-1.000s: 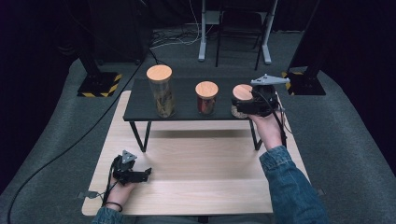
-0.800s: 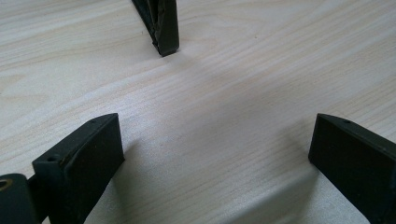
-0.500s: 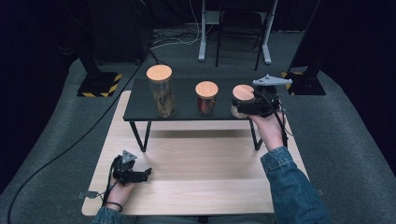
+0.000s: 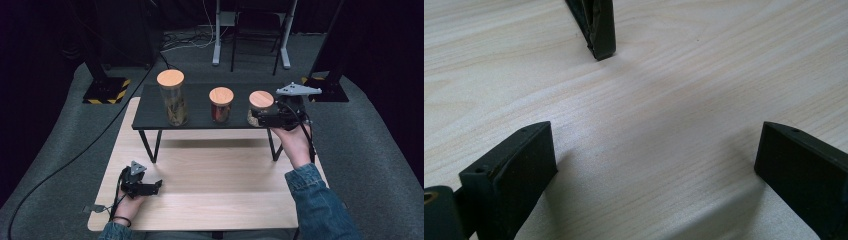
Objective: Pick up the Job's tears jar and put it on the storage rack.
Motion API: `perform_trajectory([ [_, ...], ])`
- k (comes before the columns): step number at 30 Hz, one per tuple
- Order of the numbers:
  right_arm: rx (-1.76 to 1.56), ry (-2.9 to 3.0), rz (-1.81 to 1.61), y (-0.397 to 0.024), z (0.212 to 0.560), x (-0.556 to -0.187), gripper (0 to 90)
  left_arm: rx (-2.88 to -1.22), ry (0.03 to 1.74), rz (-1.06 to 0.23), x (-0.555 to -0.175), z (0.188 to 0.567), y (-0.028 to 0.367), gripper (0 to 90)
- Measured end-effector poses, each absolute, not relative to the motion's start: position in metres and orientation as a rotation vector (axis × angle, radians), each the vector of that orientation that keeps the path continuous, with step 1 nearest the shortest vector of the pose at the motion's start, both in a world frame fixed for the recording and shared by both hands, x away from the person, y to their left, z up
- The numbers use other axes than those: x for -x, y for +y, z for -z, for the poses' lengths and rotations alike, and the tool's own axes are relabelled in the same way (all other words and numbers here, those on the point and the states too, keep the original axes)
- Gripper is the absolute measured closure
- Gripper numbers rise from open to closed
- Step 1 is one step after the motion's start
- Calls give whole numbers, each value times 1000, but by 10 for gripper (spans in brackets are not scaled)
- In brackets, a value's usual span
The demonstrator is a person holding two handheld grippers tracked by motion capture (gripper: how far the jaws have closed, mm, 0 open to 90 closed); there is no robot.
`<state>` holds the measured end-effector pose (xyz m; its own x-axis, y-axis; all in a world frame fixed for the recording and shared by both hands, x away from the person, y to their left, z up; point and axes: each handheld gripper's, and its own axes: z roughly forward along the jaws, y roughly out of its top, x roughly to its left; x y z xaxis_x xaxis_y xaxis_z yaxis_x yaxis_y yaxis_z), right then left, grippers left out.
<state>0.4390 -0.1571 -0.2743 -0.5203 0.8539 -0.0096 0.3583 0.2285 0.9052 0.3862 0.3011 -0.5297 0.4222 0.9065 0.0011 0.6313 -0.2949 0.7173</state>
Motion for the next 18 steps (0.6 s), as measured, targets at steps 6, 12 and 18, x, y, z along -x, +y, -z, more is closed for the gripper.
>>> perform_trajectory([
  [6, -1118, 1979, -1272, -162, 278, -432, 126, -2033, 1295, -549, -386, 530, 301, 26],
  [12, -1130, 1976, -1282, -168, 284, -427, 123, -2034, 1296, -549, -386, 530, 301, 27],
  [18, -1138, 1969, -1296, -175, 290, -421, 123, -2033, 1296, -548, -386, 530, 301, 26],
])
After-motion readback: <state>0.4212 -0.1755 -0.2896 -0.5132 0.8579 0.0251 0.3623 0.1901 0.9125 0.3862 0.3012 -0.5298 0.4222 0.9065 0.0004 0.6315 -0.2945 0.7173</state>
